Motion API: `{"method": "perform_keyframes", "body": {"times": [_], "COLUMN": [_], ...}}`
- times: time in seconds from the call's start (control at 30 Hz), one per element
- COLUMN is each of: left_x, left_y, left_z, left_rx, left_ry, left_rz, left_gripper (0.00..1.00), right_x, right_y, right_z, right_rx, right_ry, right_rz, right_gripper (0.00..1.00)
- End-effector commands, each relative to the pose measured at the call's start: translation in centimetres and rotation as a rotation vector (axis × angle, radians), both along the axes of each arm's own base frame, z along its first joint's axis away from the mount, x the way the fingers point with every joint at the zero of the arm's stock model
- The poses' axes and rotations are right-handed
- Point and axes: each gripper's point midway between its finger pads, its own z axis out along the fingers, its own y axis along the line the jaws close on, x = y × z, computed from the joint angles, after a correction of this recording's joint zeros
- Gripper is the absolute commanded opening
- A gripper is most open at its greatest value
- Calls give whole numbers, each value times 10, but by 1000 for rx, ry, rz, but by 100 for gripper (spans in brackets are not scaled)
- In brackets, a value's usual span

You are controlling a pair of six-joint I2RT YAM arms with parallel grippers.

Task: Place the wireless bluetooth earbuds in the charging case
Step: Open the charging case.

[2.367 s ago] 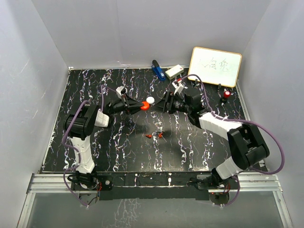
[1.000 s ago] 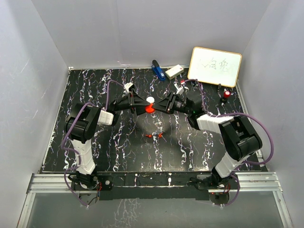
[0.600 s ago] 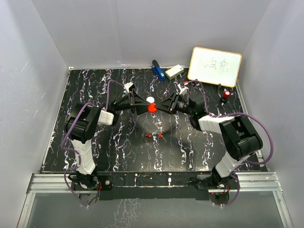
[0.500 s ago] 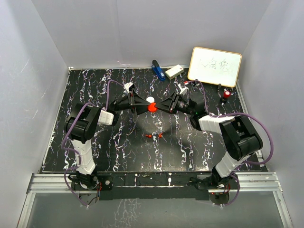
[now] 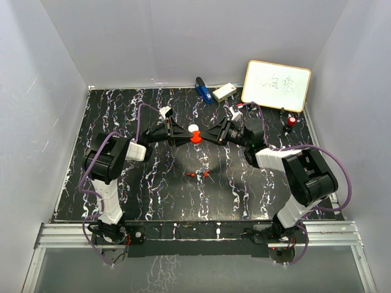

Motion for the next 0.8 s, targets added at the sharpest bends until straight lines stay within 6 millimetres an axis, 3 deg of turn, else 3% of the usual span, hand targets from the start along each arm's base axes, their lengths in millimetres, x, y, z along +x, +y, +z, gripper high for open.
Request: {"method": "perform_keyframes", "body": {"times": [0.0,0.13,0.23,0.27,0.3,0.4,0.53,0.6,0.77], "left_x": [-23,-22,-22,-22,-22,-20,-16,-14,-11], "left_y": [3,3,3,3,3,2,1,0,-1], "left_z": [50,49,50,50,50,47,36,29,16], "left_rx": [-119,-119,-120,-120,-120,-104,-44,-6,91], "left_ry": [-342,-338,-337,-338,-336,-317,-283,-262,-208], "left_rz": [-16,-16,-13,-12,-11,-8,2,6,-9], "left_gripper": [26,14,0,0,0,0,0,0,0], "right_x": [5,5,5,6,6,7,19,26,36], "right_y": [-3,-3,-3,-3,-3,-4,-15,-26,-45], "right_z": [15,14,14,14,14,12,9,6,5], "right_rx": [27,26,24,24,22,-9,-156,-263,-456], "right_ry": [-61,-58,-59,-59,-62,-81,-138,-162,-234], "right_rz": [-25,-25,-30,-31,-30,-35,-118,-169,-252], "right_gripper": [2,2,3,4,9,43,73,78,79]}}
